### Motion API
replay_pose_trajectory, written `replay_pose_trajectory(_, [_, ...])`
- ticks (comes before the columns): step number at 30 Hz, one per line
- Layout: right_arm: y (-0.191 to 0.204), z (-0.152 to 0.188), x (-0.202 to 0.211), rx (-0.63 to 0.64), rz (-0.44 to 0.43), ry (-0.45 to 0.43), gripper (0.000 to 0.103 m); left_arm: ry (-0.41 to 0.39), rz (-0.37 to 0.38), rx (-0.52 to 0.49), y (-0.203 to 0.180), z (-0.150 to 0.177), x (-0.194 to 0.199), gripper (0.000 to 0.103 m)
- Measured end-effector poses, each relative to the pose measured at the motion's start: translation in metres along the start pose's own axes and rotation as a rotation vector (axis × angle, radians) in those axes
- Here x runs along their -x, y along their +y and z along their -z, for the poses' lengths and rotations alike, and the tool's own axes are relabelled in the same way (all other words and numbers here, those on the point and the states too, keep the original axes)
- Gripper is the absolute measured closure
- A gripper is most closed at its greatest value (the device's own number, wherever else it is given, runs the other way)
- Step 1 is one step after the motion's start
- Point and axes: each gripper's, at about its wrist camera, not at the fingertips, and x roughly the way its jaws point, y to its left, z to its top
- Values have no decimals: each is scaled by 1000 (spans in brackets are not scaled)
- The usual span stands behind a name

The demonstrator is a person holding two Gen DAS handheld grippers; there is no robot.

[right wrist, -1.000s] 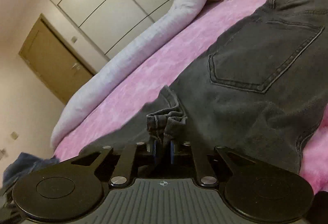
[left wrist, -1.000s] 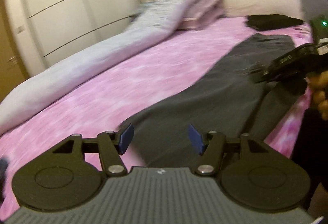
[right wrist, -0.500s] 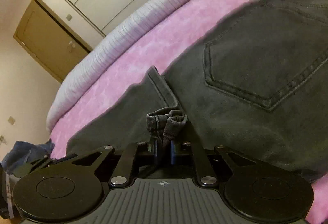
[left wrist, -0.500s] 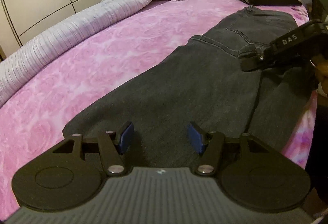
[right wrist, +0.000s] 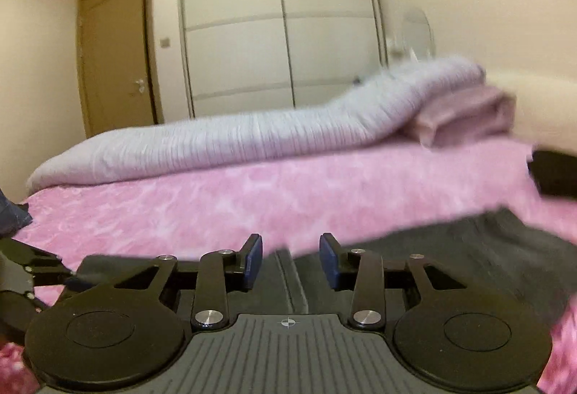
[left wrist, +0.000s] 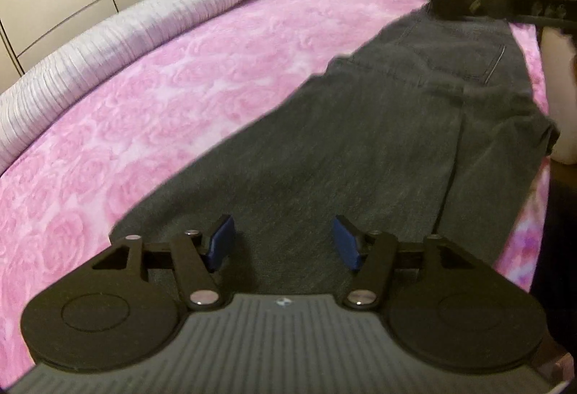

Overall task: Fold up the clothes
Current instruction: 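Lay the jeans flat and smooth them with both grippers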

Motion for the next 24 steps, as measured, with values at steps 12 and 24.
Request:
replay_pose_trajectory(12, [-17,32,-54,-52,-108,278,64,48,-1,154,57,4,-35,52])
replay_pose_trajectory(24, [-13,50,-63,-13,-100,343,63,47,-75,344,113,19,-20,53])
